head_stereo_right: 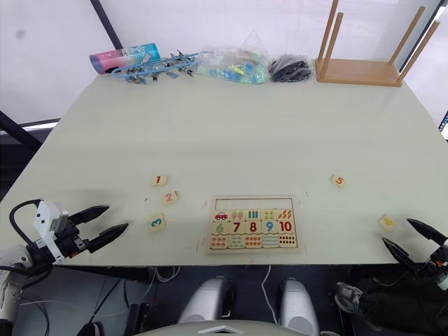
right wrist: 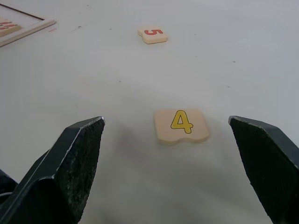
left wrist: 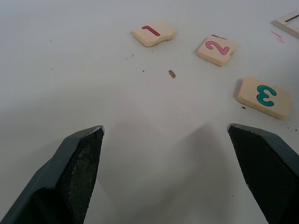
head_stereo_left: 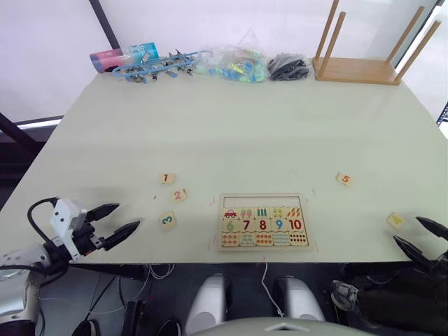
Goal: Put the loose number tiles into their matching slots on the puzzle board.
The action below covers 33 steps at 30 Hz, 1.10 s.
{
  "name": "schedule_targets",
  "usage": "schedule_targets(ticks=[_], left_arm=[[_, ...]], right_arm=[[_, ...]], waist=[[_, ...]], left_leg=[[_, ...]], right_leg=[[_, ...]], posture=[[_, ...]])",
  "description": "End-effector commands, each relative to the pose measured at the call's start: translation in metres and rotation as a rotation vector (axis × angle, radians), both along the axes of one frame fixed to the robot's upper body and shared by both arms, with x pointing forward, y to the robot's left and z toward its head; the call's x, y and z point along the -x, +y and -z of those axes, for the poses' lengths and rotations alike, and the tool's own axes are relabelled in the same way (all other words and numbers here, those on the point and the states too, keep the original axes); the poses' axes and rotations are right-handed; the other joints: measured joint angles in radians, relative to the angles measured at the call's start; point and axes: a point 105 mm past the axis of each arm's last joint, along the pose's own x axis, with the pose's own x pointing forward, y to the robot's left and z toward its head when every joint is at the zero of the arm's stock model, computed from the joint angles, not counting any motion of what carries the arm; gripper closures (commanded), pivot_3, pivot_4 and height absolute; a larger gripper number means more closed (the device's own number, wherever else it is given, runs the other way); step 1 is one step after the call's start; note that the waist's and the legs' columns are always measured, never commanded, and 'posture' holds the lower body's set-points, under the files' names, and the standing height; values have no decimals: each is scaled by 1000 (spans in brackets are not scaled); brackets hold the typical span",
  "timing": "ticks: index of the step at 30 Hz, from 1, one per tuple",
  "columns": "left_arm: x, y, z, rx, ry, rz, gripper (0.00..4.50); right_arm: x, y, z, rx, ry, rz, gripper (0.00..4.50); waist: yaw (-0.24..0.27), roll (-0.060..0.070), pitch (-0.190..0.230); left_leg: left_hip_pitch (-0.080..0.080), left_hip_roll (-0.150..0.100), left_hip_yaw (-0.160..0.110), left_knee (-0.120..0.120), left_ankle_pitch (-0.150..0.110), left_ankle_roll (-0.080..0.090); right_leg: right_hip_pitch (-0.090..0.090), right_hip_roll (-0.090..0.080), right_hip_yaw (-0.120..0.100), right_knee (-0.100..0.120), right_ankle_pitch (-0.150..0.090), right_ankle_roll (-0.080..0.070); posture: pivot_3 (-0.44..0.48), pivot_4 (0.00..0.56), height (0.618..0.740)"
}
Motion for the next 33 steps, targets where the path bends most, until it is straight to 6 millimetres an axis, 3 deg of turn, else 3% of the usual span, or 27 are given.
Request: schedule_targets(ticks=[1, 22, 33], left_arm=[[-2, 6, -12, -22, -35, 4, 0], [-12, 12, -10, -12, -36, 12, 0], [-28, 7, -23, -27, -44, 105, 0]], right_arm=[[1, -2, -11, 5, -40, 9, 31], [8, 0, -11, 15, -50, 8, 31], [10, 30, -30, -30, -98, -116, 31]], waist=[[0, 0, 0], [0, 0, 0], [1, 0, 0]], left_leg=[[0, 0, 0, 0, 0, 0], [0, 0, 1, 0, 0, 0], [0, 0, 0, 0, 0, 0]], right_leg=[[0, 0, 0, 0, 0, 0], [0, 0, 0, 0, 0, 0], [0, 0, 0, 1, 0, 0]], posture=[[0, 150, 740], [0, 150, 740], [0, 150, 740]])
